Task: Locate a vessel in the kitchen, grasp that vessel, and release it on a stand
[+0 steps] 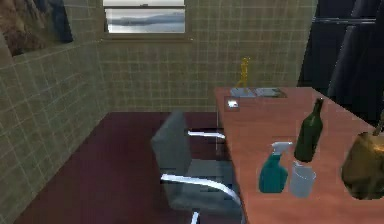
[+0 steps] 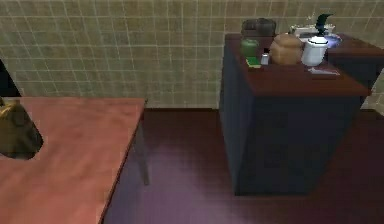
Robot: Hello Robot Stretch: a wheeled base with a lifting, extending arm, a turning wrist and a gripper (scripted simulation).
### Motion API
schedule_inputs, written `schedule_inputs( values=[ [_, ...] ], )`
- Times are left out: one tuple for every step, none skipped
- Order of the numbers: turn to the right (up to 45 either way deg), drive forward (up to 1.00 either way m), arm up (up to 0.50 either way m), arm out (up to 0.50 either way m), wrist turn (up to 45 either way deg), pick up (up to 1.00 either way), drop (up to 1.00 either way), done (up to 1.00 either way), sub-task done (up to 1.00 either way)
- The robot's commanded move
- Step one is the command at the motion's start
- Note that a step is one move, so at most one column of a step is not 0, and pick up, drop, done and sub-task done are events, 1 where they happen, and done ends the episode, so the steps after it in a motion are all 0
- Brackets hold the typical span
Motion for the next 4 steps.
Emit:
schedule_inputs(
  values=[
    [-45.0,0.0,0.0,0.0,0.0,0.0,0.0,0.0,0.0],
    [-45.0,0.0,0.0,0.0,0.0,0.0,0.0,0.0,0.0],
    [-36.0,0.0,0.0,0.0,0.0,0.0,0.0,0.0,0.0],
    [0.0,0.2,0.0,0.0,0.0,0.0,0.0,0.0,0.0]
  ],
)
